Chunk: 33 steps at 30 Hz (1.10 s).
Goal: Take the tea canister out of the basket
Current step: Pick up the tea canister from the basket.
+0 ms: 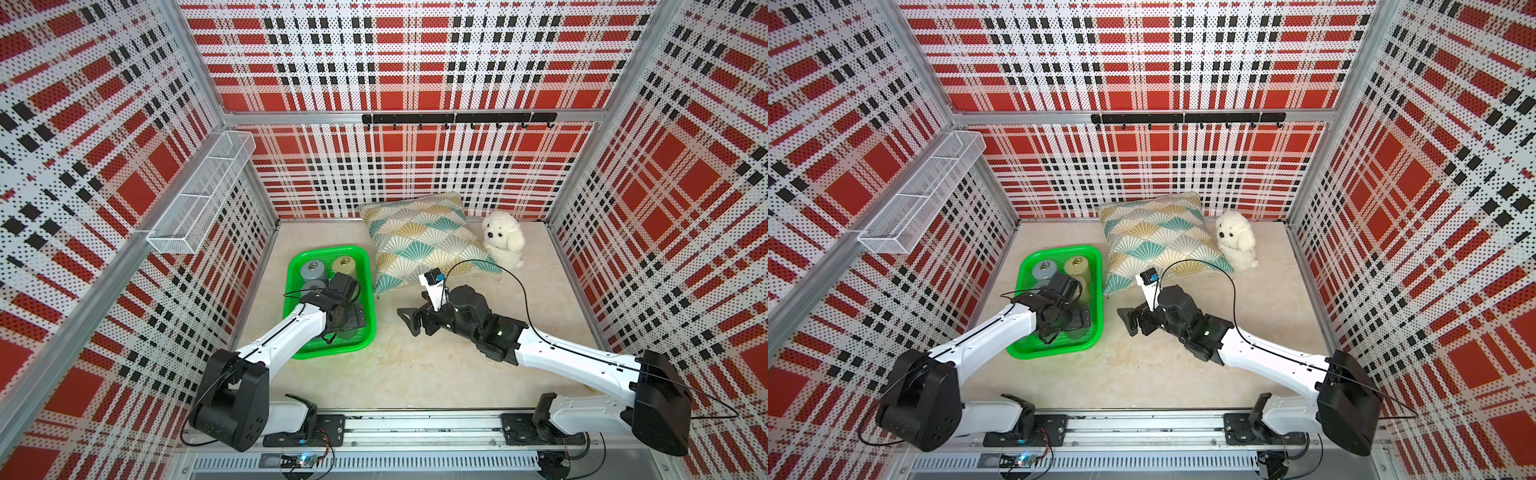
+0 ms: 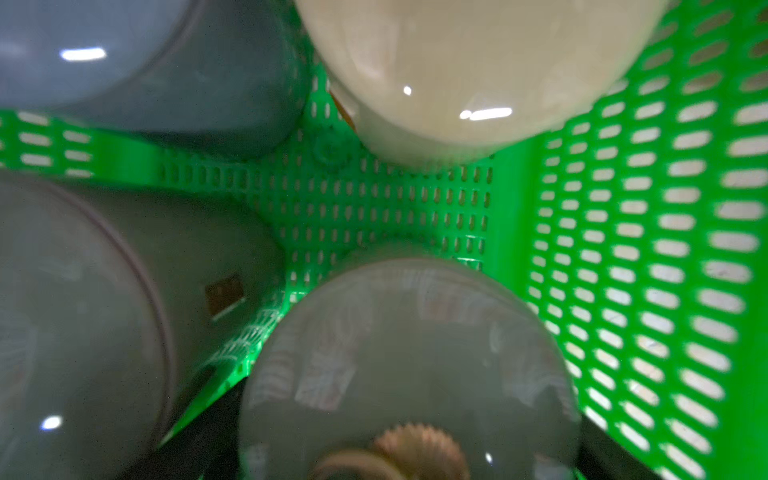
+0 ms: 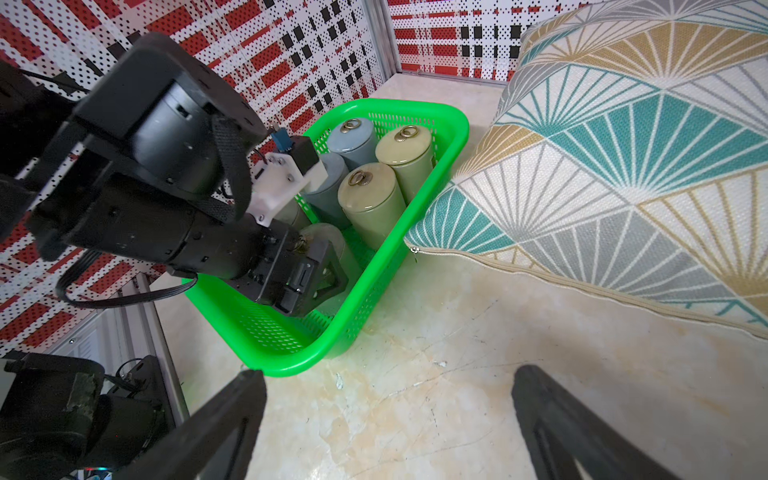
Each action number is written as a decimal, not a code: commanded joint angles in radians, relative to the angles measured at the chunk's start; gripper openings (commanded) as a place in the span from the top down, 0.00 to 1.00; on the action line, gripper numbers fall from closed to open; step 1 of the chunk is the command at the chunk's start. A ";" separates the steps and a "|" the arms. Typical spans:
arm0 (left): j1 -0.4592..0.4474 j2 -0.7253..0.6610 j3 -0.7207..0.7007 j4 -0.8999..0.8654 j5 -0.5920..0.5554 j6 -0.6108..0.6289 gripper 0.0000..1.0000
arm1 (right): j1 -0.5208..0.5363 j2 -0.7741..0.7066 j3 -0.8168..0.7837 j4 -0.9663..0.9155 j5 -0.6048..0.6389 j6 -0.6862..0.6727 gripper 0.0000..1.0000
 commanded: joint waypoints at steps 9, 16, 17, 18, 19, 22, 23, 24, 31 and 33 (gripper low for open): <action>0.021 0.090 0.049 0.017 -0.023 0.030 0.00 | 0.011 -0.017 -0.005 0.015 -0.021 -0.002 0.00; 0.012 0.104 0.075 0.037 -0.052 0.040 0.00 | 0.012 -0.011 -0.004 0.016 -0.023 -0.003 0.00; 0.009 0.104 0.073 0.042 -0.052 0.040 0.00 | 0.012 -0.011 -0.005 0.015 -0.023 -0.003 0.00; 0.006 0.106 0.072 0.046 -0.051 0.040 0.00 | 0.012 -0.011 -0.005 0.015 -0.023 -0.004 0.00; 0.004 0.107 0.070 0.051 -0.051 0.038 0.01 | 0.012 -0.008 -0.005 0.015 -0.024 -0.002 0.00; -0.007 0.108 0.067 0.062 -0.059 0.031 0.02 | 0.012 -0.007 -0.005 0.017 -0.023 -0.003 0.00; -0.011 0.111 0.068 0.064 -0.059 0.031 0.03 | 0.012 -0.006 -0.004 0.016 -0.022 -0.004 0.00; -0.014 0.112 0.069 0.064 -0.059 0.031 0.06 | 0.012 -0.005 -0.005 0.015 -0.020 -0.005 0.00; -0.045 0.093 0.083 0.045 -0.073 0.025 0.27 | 0.012 -0.005 -0.005 0.014 -0.009 -0.004 0.00; -0.059 0.078 0.103 0.025 -0.092 0.026 0.27 | 0.012 -0.007 -0.005 0.013 -0.004 -0.004 0.00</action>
